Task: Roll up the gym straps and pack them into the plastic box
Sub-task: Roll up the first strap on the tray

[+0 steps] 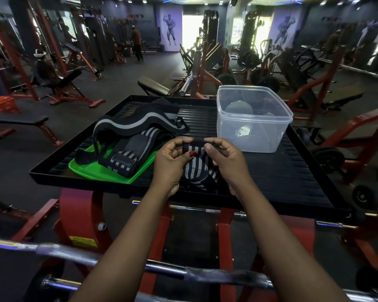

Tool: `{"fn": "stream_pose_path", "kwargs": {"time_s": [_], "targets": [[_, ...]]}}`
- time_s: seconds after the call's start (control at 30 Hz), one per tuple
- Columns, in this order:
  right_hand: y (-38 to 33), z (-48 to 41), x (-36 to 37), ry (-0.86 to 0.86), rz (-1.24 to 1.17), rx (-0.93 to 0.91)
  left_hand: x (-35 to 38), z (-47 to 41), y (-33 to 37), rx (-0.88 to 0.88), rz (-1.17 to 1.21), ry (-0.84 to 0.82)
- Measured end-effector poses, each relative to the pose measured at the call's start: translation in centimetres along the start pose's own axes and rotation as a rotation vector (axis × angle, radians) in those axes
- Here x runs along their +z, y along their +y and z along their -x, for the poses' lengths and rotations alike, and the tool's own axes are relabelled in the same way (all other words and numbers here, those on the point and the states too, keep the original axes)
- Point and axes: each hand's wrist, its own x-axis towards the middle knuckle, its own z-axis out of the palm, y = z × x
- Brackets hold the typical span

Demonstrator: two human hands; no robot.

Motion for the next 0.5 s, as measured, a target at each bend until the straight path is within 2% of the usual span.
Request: {"fn": "stream_pose_path", "kwargs": {"time_s": [0.27,0.4,0.5], "targets": [[0.15,-0.02,-0.23,0.013,0.050,-0.085,0.24,-0.20,-0.17,-0.084,0.050,-0.097],[0.14,-0.04,-0.08,-0.034,0.044,-0.115,0.06,-0.28,-0.22,-0.090,0.044,-0.053],[0.35,-0.23,-0.01,-0.035,0.015,-0.063,0.10,-0.26,-0.22,-0.056,0.030,-0.030]]}}
